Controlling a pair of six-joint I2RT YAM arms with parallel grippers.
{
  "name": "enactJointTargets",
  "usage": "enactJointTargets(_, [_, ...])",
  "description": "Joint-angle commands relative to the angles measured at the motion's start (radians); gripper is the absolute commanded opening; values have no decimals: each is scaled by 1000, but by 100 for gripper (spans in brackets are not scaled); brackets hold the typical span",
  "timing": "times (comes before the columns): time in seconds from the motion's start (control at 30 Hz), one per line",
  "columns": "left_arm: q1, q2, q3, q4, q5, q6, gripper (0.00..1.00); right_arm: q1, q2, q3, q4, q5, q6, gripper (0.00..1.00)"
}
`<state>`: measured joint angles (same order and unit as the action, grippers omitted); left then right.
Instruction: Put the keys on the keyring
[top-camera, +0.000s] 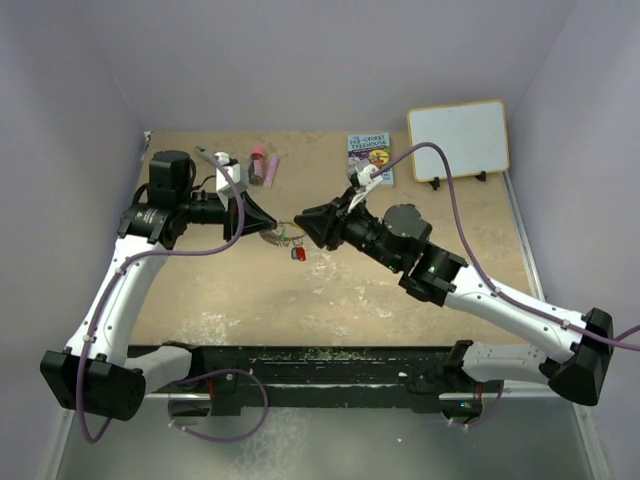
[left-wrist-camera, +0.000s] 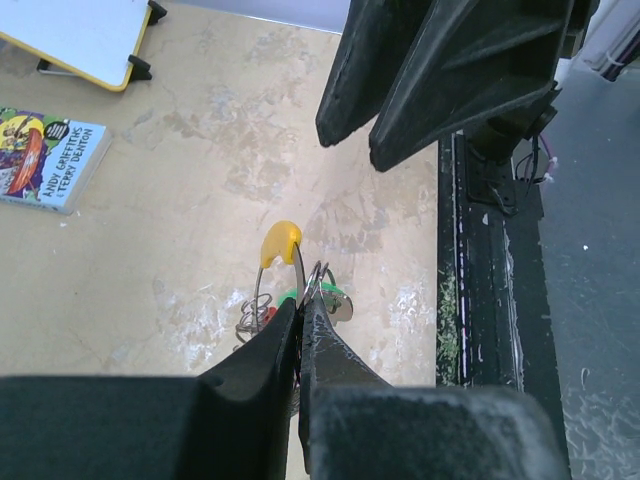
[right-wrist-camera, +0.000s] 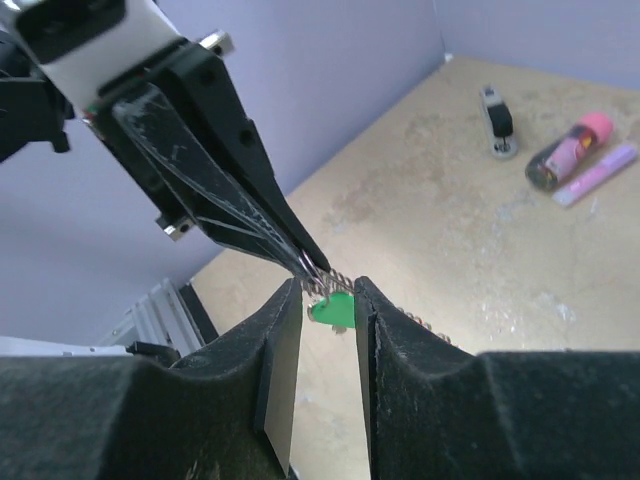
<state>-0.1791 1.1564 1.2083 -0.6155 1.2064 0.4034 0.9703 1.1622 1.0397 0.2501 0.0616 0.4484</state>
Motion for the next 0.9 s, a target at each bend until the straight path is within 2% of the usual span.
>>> enactJointTargets(0.0, [-2,23,9,79,85,-71,4,4,-16,-25,202,-34,-62,33])
enactJointTargets(0.17, [-2,55,-2,158,110,-203,4,4,11,-72,301,-59,-74,34])
enactJointTargets(0.3, [-2,51,-38,291,113,-332,4,3,36,-85,368,-71,-87,24])
enactJointTargets(0.5, [-2,44,-44,287,119,-348,4,4,79,-84,401,-63,-89,27])
enactJointTargets(0.73, [-2,41,-48,293,140,-383,4,4,97,-88,434,-53,-88,25])
enactJointTargets(0.87, [-2,37,-48,295,142,-385,4,4,110,-68,421,-65,-86,21])
